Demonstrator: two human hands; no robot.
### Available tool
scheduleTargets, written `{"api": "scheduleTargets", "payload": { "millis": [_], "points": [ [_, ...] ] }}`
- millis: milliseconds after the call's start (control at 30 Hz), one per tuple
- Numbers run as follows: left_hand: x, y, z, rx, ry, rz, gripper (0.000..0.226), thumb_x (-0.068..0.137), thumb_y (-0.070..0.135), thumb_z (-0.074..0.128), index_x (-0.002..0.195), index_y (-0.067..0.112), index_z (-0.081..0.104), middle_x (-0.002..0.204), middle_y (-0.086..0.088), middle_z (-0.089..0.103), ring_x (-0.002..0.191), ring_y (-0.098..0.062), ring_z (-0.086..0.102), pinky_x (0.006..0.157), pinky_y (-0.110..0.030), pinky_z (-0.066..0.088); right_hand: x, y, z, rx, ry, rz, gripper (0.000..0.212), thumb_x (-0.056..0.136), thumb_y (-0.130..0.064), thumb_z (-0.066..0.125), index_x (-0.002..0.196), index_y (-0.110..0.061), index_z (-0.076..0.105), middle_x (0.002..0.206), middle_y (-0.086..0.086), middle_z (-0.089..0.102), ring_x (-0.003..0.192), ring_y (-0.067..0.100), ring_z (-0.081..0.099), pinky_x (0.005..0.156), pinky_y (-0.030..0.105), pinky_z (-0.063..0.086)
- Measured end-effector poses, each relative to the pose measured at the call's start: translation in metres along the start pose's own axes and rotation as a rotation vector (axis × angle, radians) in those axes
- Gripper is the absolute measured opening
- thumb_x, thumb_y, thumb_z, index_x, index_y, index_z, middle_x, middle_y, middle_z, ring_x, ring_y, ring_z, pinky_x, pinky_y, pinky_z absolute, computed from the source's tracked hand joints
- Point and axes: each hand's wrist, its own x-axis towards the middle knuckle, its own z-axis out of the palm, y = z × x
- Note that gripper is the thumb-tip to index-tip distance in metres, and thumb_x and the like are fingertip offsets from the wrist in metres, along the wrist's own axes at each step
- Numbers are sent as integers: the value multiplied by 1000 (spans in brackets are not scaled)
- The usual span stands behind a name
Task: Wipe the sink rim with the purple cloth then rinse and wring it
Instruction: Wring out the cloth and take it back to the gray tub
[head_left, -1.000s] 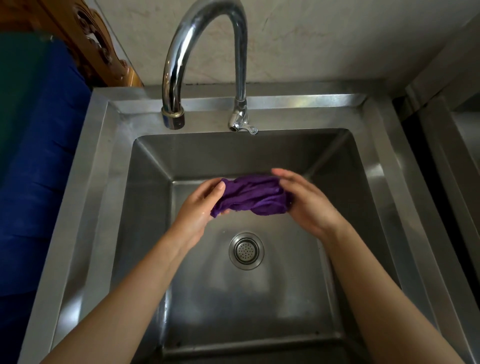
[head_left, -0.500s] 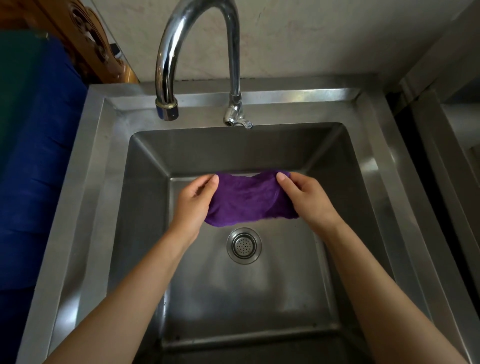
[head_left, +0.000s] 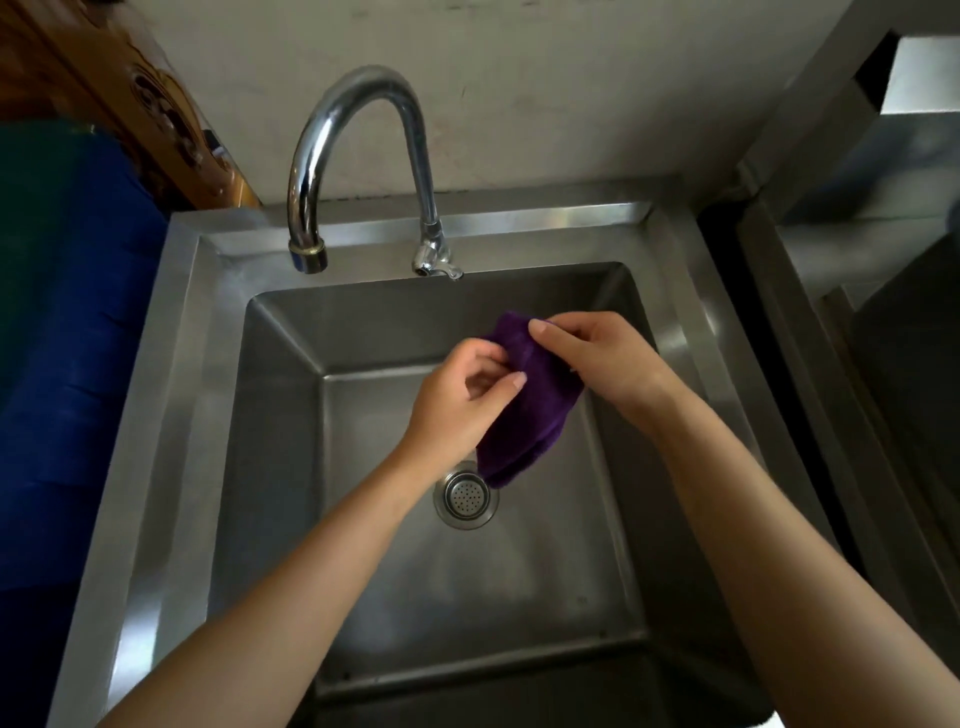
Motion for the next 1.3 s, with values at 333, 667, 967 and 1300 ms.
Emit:
{"api": "scheduleTargets", "payload": {
  "millis": [333, 667, 967, 1300],
  "points": [
    [21, 68, -2, 276, 57, 138, 7, 95, 13, 43, 91, 16, 48, 74, 11, 50, 62, 4, 46, 61, -11, 35, -22, -38, -18, -487, 456, -215, 50, 96, -31, 47, 51, -23, 26, 48, -7, 34, 47, 13, 34, 52, 30, 18],
    [28, 156, -66, 628, -528, 185, 10, 78, 22, 72, 85, 25, 66, 81, 5, 64, 74, -6, 56, 74, -22, 42, -71, -98, -65, -317, 224, -227, 22, 86, -31, 64, 70, -16, 58, 60, -9, 47, 52, -2, 43, 52, 12, 35],
    [12, 233, -42, -34, -543, 203, 20, 86, 6, 57, 80, 19, 70, 63, 11, 68, 58, -1, 61, 56, -13, 48, -114, -95, -90, -823, 197, 76, 25, 79, -11, 62, 103, -6, 62, 94, 10, 65, 90, 27, 59, 78, 34, 45],
    [35, 307, -67, 130, -739, 124, 60, 30, 39, 91, 84, 18, 76, 80, 4, 75, 71, -3, 68, 64, -17, 55, -225, -112, -161, -280, 485, 61, 16, 81, -22, 69, 68, -18, 60, 58, -7, 56, 56, 9, 51, 54, 21, 41]
  ]
}}
